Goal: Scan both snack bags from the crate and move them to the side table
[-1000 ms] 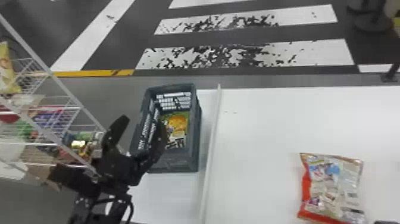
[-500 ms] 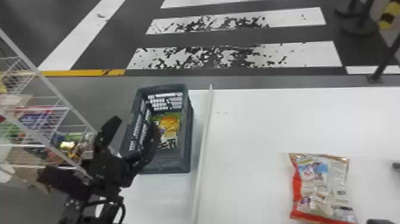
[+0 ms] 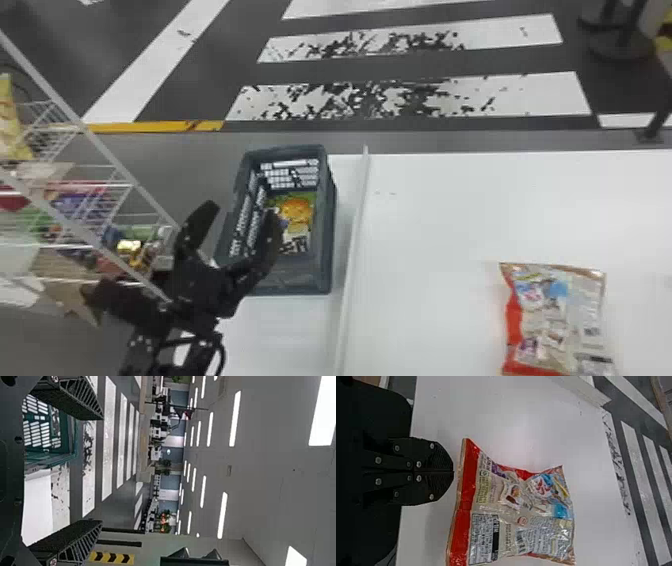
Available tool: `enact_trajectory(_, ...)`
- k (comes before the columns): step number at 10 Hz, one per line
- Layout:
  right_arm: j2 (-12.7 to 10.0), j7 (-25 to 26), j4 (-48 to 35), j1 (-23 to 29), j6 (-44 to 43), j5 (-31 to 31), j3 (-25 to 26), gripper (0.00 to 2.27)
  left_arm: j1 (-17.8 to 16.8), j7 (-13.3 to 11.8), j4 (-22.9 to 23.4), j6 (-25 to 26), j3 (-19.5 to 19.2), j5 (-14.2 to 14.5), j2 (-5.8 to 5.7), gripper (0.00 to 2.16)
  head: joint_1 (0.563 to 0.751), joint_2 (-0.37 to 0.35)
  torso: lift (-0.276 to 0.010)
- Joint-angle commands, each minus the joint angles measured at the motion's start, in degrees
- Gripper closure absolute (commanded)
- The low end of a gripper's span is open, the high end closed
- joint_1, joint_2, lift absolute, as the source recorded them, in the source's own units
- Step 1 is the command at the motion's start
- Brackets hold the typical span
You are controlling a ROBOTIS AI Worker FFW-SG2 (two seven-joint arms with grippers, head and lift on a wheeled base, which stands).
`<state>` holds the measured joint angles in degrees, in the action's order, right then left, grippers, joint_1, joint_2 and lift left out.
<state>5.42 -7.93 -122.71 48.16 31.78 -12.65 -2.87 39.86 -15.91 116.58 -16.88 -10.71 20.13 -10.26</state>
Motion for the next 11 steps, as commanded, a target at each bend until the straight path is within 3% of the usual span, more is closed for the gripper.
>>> enact_trajectory(1, -0.1, -2.2, -2.5, 1.5, -7.2, 0.2, 0.3, 2.24, 0.0, 0.0, -0.1, 0.0, 0.0, 0.0, 0.07, 0.06, 0.695, 0.266, -0.029)
enact_trajectory(3, -0.1, -5.1, 1.0, -2.2, -23.4, 5.6, 0.6, 2.24, 0.0, 0.0, 0.1, 0.0, 0.1, 0.0, -0.02, 0.06, 0.695, 0.264, -0.029)
enact_trajectory(7, -0.1, -8.0, 16.0, -11.5, -31.5, 8.7, 1.7, 2.24, 0.6, -0.4, 0.7, 0.0, -0.3, 0.0, -0.02, 0.06, 0.695, 0.191, -0.029)
enact_trajectory(11, 0.0, -10.5, 24.4, -15.2, -34.1, 9.0, 2.4, 2.24, 1.1, -1.2, 1.5, -0.2, -0.3, 0.2, 0.16, 0.06, 0.695, 0.178, -0.029)
